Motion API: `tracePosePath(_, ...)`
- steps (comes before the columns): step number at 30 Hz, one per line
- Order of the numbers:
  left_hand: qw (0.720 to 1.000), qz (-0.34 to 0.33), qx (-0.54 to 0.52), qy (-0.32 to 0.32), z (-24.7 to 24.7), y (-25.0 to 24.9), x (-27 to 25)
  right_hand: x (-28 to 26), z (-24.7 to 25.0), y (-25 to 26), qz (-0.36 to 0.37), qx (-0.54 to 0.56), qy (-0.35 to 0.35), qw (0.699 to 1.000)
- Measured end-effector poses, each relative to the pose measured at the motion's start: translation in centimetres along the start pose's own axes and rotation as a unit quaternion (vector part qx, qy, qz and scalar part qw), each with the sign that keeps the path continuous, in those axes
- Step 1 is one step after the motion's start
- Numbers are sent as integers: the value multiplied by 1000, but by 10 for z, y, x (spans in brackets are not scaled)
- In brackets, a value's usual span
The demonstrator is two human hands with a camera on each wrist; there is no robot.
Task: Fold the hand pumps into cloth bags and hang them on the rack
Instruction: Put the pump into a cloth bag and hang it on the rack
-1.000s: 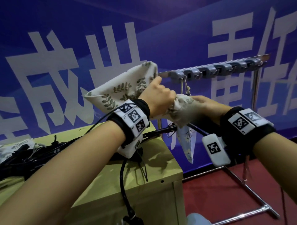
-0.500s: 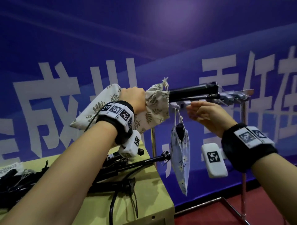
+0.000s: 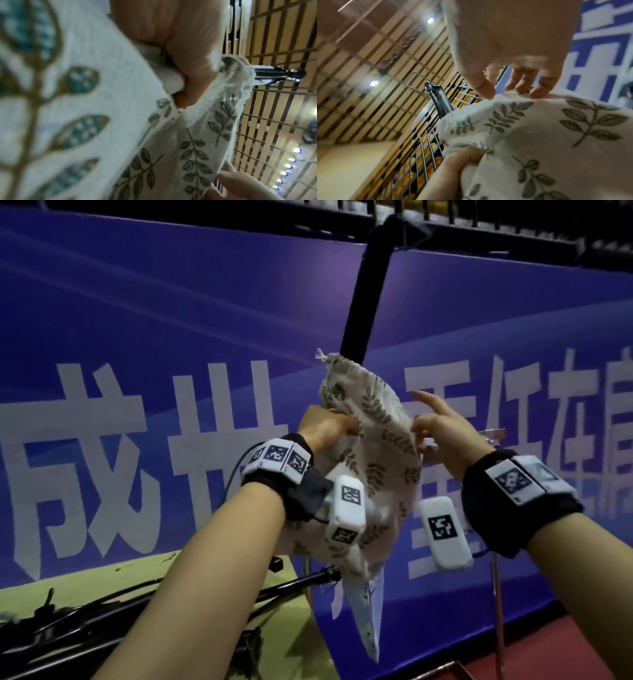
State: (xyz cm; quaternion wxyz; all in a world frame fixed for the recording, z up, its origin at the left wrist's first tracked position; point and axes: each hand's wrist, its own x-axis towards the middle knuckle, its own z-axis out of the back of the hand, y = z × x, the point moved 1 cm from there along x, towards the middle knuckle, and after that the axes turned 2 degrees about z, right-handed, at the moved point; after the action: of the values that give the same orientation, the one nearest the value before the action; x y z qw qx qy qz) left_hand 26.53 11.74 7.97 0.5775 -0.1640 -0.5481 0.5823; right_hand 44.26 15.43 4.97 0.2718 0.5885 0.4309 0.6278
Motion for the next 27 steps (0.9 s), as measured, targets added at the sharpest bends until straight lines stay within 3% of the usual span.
tracePosePath(3,997,18,-73,12,-19,2,-5,9,12,5,33,-172,-19,984)
tracePosePath(6,992,40,-117,25,-37,12,-10,12,18,5,42,-287,19,957)
tracePosePath(11,984,47,-158,72,-62,41,-21,1,16,-2,2,-342,119,932)
tracePosePath(15,979,29,-178,93,-73,62,-25,4,24,-21,24,-444,95,891)
tracePosePath(20,971,-17,-220,97,-75,75,-23,5,31,-29,48,-378,60,922)
tracePosePath(24,971,15,-216,104,-85,88,-27,5,32,-36,74,-367,66,925)
tracePosePath(27,969,44,-211,122,-90,96,-30,4,35,-43,51,-291,57,954)
